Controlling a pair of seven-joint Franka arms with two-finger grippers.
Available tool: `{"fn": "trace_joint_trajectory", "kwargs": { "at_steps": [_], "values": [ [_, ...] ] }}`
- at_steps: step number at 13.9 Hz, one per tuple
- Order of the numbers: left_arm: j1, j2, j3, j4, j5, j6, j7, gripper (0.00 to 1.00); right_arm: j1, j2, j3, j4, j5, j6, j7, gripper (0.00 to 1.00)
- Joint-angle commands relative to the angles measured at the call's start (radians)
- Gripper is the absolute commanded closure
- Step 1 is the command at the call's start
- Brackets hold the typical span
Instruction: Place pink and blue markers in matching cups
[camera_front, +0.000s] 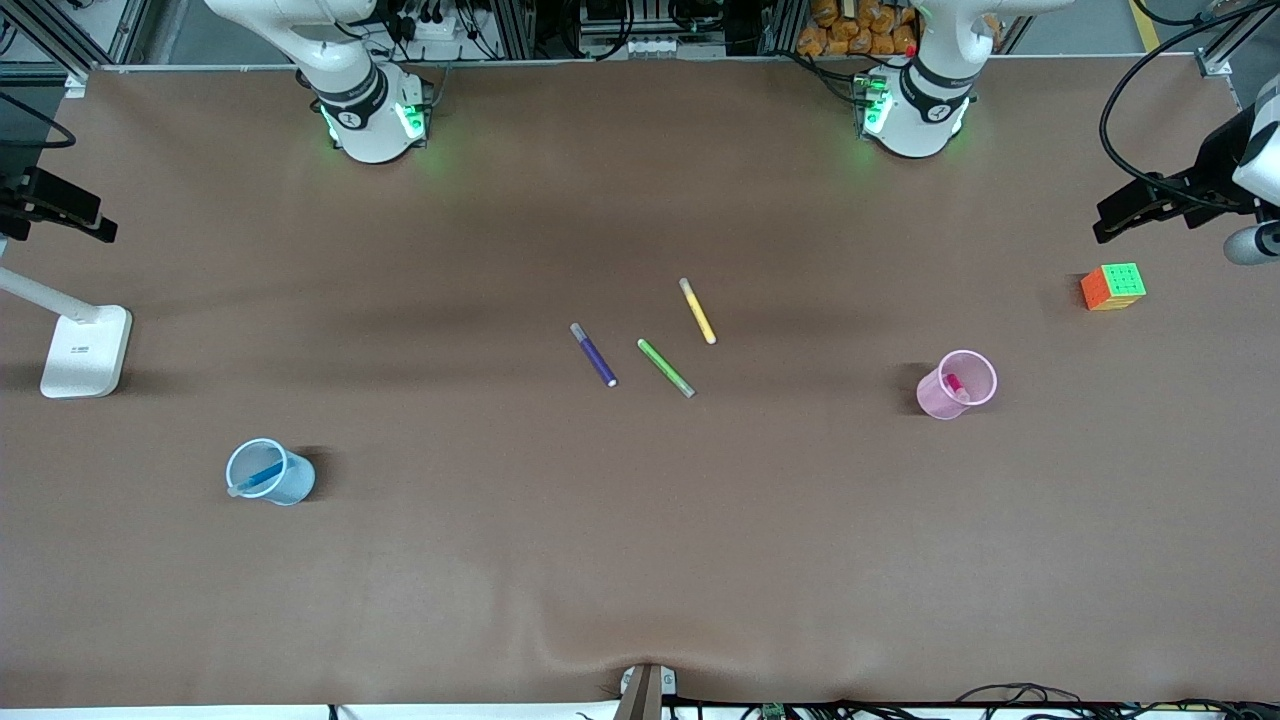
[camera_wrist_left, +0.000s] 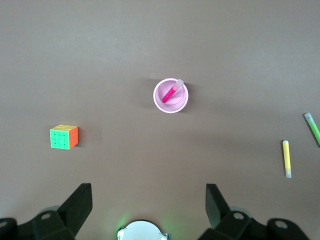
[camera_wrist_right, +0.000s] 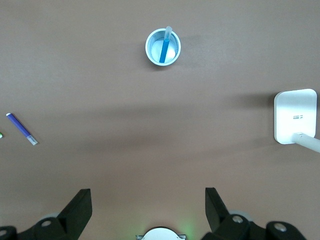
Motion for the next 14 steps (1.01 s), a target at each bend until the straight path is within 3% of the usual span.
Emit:
{"fn": "trace_joint_trajectory", "kwargs": {
  "at_steps": [1, 14],
  "values": [
    [0.000, 0.010, -0.003, 0.024, 0.010, -0.010, 0.013, 0.00, 0.006, 0.007, 0.000, 0.017, -0.009, -0.005, 0.014, 0.00],
    [-0.002, 0.010, -0.004, 0.024, 0.008, -0.010, 0.031, 0.00, 0.006, 0.007, 0.000, 0.017, -0.007, -0.005, 0.014, 0.00]
  ]
}}
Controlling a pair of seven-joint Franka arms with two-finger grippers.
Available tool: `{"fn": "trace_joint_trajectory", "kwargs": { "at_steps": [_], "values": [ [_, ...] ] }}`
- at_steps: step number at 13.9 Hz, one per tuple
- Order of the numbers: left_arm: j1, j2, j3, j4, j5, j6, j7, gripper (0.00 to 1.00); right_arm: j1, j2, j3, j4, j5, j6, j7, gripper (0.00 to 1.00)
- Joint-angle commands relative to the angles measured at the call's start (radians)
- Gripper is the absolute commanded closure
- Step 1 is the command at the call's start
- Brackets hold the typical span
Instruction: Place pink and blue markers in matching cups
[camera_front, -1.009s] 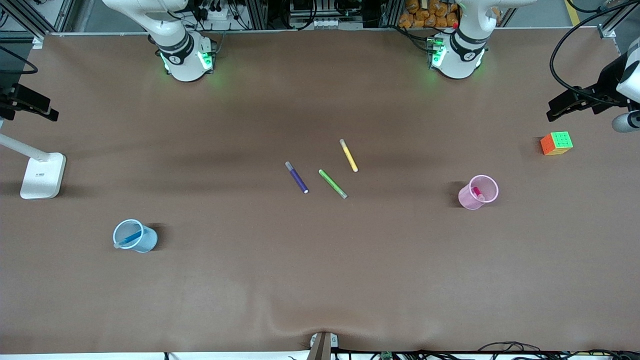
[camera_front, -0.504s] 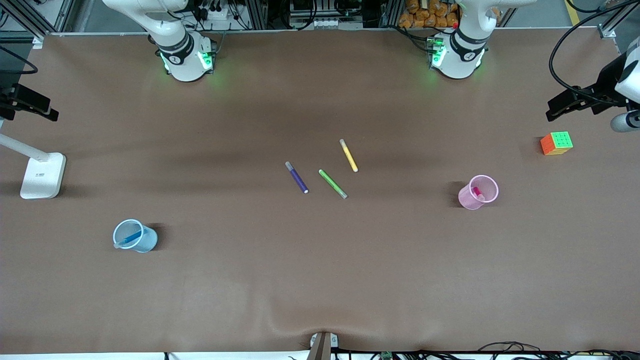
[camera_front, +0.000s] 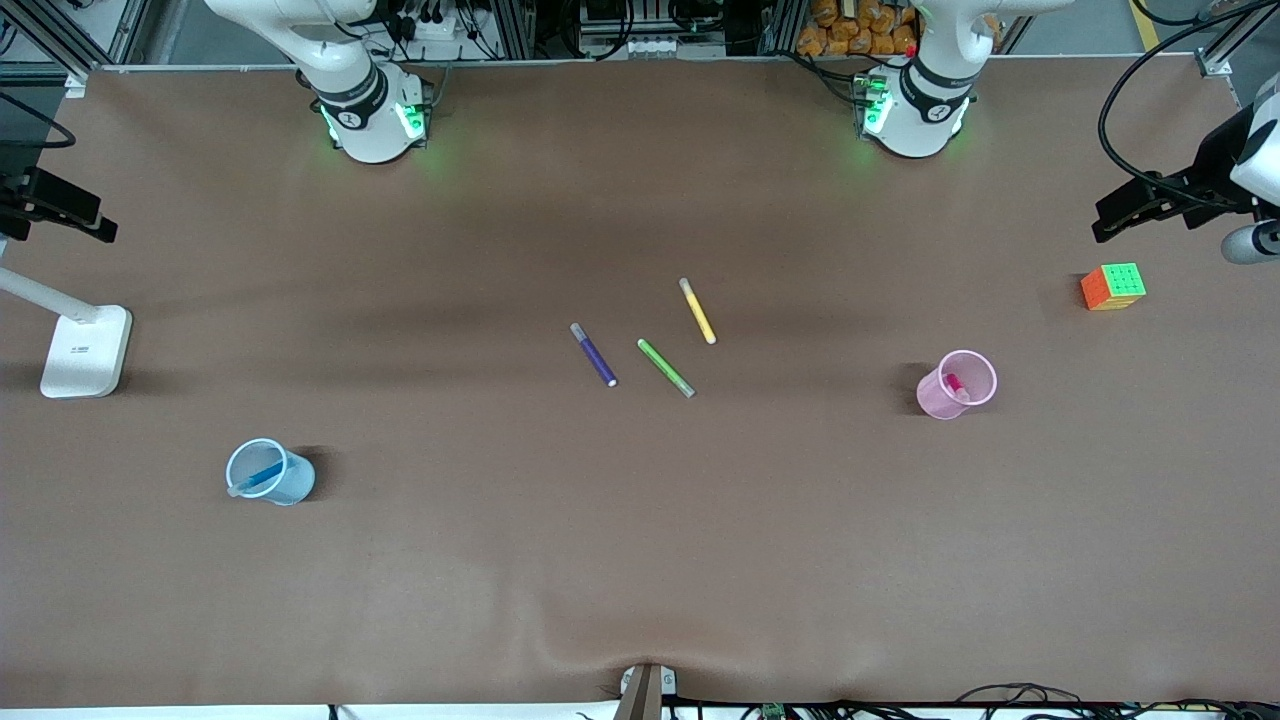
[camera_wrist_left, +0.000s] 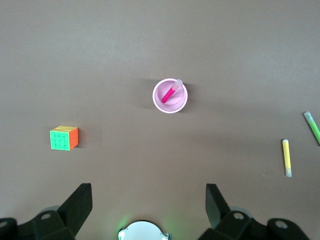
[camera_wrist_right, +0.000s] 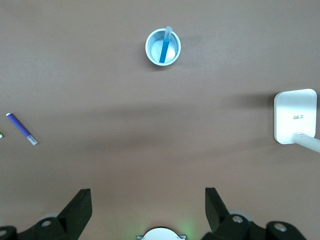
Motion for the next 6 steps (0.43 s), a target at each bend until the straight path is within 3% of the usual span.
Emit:
{"fn": "trace_joint_trajectory", "kwargs": {
  "at_steps": [1, 6],
  "values": [
    [0.000, 0.010, -0.003, 0.022, 0.008, -0.010, 0.025, 0.00, 0.006, 0.007, 0.000, 0.017, -0.007, -0.005, 0.014, 0.00],
    [0.000, 0.010, -0.003, 0.022, 0.010, -0.010, 0.025, 0.00, 0.004, 0.013, 0.000, 0.017, -0.015, -0.002, 0.013, 0.00]
  ]
}}
